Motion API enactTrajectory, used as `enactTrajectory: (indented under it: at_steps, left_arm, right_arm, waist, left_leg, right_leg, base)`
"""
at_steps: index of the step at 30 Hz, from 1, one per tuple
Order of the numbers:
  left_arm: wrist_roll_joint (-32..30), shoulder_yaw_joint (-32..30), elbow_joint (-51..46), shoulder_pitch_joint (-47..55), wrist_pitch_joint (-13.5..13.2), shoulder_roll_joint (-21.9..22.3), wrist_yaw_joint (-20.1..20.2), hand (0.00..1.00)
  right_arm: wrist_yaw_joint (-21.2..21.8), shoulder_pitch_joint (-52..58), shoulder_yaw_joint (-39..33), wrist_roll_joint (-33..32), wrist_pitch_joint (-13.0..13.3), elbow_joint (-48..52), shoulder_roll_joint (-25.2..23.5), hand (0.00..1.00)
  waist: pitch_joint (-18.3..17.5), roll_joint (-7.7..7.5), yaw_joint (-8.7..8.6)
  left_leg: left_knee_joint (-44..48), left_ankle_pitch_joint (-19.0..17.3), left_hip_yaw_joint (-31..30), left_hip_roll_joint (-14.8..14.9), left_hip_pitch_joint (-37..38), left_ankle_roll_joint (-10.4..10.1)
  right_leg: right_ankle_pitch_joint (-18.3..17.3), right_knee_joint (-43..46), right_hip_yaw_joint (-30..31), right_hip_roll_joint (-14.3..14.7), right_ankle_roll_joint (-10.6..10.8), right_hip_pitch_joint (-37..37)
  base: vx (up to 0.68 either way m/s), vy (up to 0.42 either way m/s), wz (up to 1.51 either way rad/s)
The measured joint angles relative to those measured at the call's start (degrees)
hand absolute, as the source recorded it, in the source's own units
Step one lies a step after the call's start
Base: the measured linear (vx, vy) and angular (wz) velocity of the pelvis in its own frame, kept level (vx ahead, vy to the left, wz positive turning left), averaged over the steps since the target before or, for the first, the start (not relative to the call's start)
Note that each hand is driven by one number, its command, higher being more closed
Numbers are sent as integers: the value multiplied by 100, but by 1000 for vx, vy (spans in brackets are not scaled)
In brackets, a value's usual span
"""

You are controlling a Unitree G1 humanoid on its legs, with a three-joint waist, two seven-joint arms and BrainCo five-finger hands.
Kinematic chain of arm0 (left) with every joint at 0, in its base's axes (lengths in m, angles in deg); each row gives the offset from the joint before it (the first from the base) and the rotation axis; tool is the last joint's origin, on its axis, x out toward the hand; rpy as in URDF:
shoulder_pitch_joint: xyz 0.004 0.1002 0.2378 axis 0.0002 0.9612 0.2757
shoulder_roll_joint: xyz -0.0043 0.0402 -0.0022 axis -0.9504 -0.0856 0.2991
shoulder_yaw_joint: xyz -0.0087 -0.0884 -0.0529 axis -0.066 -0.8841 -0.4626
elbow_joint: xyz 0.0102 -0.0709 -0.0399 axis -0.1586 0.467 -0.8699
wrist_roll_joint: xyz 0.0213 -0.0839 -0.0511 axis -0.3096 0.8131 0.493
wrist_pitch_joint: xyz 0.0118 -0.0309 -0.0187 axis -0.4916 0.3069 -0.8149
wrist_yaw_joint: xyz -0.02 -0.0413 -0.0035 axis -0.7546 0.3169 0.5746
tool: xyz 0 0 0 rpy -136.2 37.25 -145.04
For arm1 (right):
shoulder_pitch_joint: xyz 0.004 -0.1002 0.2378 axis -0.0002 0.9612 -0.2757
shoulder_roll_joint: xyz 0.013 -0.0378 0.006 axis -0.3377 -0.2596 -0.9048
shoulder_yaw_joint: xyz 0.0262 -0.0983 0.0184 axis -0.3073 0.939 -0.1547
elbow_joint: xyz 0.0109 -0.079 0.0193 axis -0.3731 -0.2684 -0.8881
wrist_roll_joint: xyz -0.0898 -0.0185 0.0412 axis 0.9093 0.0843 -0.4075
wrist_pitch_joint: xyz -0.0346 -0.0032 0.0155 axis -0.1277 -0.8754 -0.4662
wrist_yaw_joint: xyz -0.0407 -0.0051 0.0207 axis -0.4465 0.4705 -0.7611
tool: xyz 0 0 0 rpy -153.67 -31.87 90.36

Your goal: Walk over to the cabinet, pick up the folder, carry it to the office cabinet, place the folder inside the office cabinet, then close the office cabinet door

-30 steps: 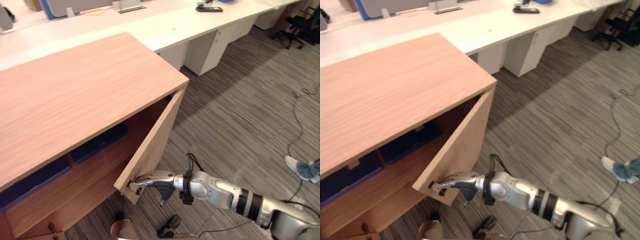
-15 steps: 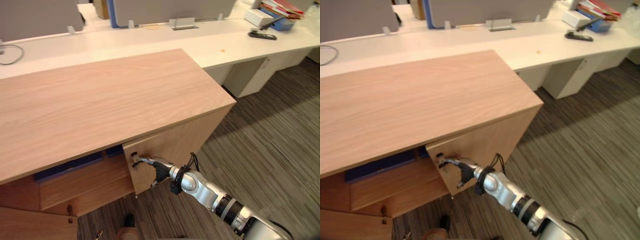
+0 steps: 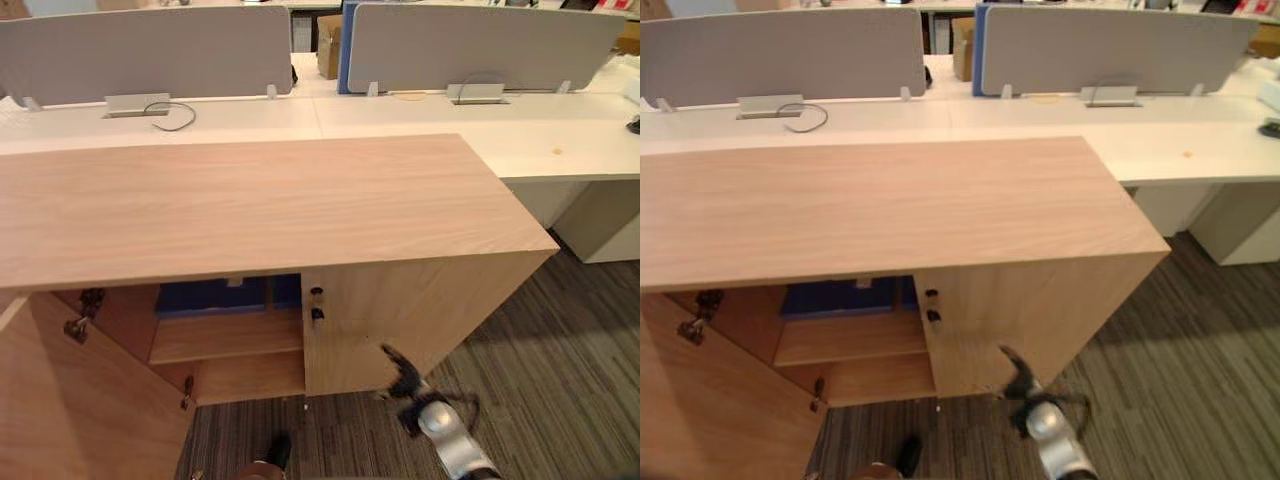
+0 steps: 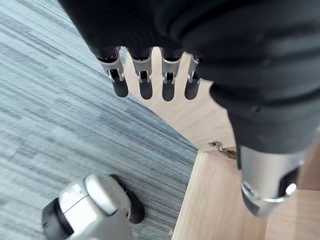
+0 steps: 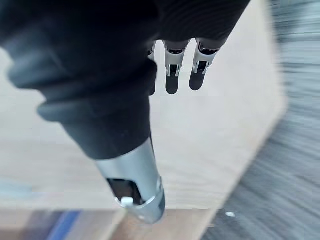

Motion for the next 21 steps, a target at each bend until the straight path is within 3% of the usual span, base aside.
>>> enactTrajectory:
  at_steps: [1, 3, 6, 11, 14, 17, 19, 20, 21]
  left_arm:
    - [0, 1, 0, 54, 0, 50, 1, 0]
    - [16, 33, -2, 147, -1, 90, 20, 0]
    - [15, 86, -5, 117, -18, 64, 25, 0]
    - [-2, 124, -199, 90, -61, 83, -21, 0]
    - [-50, 124, -284, 38, -64, 96, -164, 0]
    - [-108, 118, -383, 79, -72, 133, -273, 0]
    - [-113, 60, -367, 85, -57, 170, -334, 0]
    - [-132, -15, -366, 79, -45, 233, -346, 0]
    - [-139, -82, -367, 90, -44, 264, -355, 0]
  right_arm:
    - [-22, 53, -39, -41, -47, -147, 34, 0]
    - [-69, 325, -44, -82, -88, -421, 44, 0]
    - [-105, 462, -74, -88, -87, -679, -9, 0]
    - [-155, 543, -261, -244, -33, -1175, -281, 0]
    - [-291, 439, -483, -520, 10, -1461, -303, 0]
    - [-413, 382, -810, -930, 3, -1804, -316, 0]
    - [-535, 379, -1332, -1230, -15, -2090, -387, 0]
    - [-592, 318, -1657, -1350, -47, -2225, -409, 0]
    - [-619, 324, -1780, -1427, -67, -2296, -409, 0]
  waist:
    - [-13, 39, -14]
    - [-36, 63, -87]
    - [-19, 45, -118]
    - [23, 47, -185]
    - [170, 27, -188]
    - [370, 80, -139]
    - [480, 35, -96]
    - [549, 16, -84]
    - [551, 34, -87]
  left_leg:
    - [1, 43, 1, 107, 3, -61]
    - [5, 153, -13, 468, 7, -387]
    - [3, 156, -7, 658, -8, -487]
    - [39, 164, -164, 648, -5, -509]
    - [523, 137, 45, 483, -211, -493]
    - [935, 147, 819, 442, -392, -319]
    - [1263, -125, 1728, 562, -520, 186]
    - [2007, -365, 2410, 670, -759, 455]
    - [2274, -497, 2701, 686, -840, 451]
  right_leg:
    - [17, -39, -13, 105, -28, 13]
    - [77, -236, -108, 481, -121, 161]
    - [150, -398, -134, 719, -236, 228]
    - [178, -668, -429, 793, -281, 565]
    - [178, -658, -577, 730, -286, 670]
    - [148, -628, -716, 715, -373, 767]
    - [161, -607, -803, 639, -436, 757]
    - [148, -525, -846, 530, -416, 750]
    - [134, -501, -868, 497, -392, 755]
  base:
    - [-6, -183, 0]
    - [44, -214, -3]
    - [76, -140, 2]
    - [54, -34, 29]
    - [-13, 9, 29]
    - [-110, 40, 25]
    - [-80, 78, 17]
    - [-51, 93, 15]
    - [8, 117, 27]
